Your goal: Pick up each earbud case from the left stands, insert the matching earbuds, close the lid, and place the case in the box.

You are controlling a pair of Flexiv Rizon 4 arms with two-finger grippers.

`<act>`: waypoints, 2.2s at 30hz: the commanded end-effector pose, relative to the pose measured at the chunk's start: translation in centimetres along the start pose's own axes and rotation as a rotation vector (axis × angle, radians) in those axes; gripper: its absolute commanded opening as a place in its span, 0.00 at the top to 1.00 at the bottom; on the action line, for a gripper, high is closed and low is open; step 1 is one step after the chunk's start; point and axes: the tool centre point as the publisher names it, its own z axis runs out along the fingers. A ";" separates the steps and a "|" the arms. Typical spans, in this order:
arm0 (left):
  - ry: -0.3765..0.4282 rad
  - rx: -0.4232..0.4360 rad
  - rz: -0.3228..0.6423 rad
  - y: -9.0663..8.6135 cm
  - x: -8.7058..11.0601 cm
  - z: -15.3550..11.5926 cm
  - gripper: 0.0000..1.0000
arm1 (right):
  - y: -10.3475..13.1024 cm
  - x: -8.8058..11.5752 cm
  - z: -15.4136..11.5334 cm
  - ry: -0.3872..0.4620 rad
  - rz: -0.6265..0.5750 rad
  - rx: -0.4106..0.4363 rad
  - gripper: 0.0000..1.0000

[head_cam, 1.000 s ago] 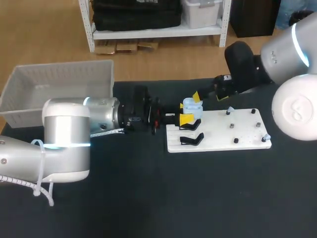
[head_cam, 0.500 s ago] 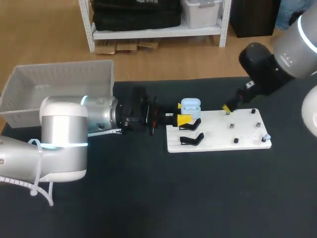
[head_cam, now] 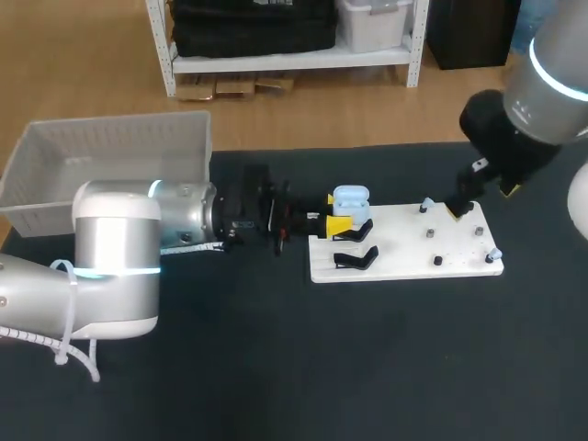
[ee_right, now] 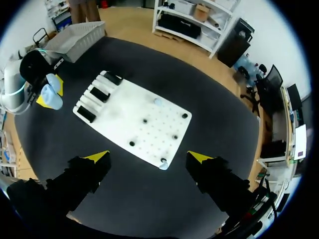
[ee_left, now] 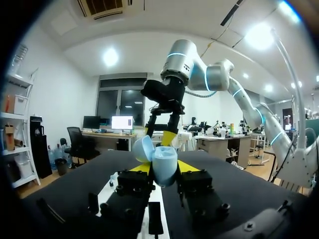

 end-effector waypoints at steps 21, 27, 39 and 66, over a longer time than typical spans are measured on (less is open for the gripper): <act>0.022 -0.010 0.020 0.0 0.6 0.1 1.00 | -2.4 2.8 4.0 0.135 0.073 0.078 0.00; 0.022 -0.010 0.020 0.0 0.6 0.1 1.00 | -2.5 4.2 5.4 0.168 0.071 0.026 0.09; 0.022 -0.010 0.020 0.0 0.6 0.1 1.00 | -3.0 5.4 6.8 0.187 0.026 -0.057 0.44; 0.022 -0.010 0.020 0.0 0.6 0.1 1.00 | -3.0 6.2 9.1 0.176 -0.012 -0.061 0.61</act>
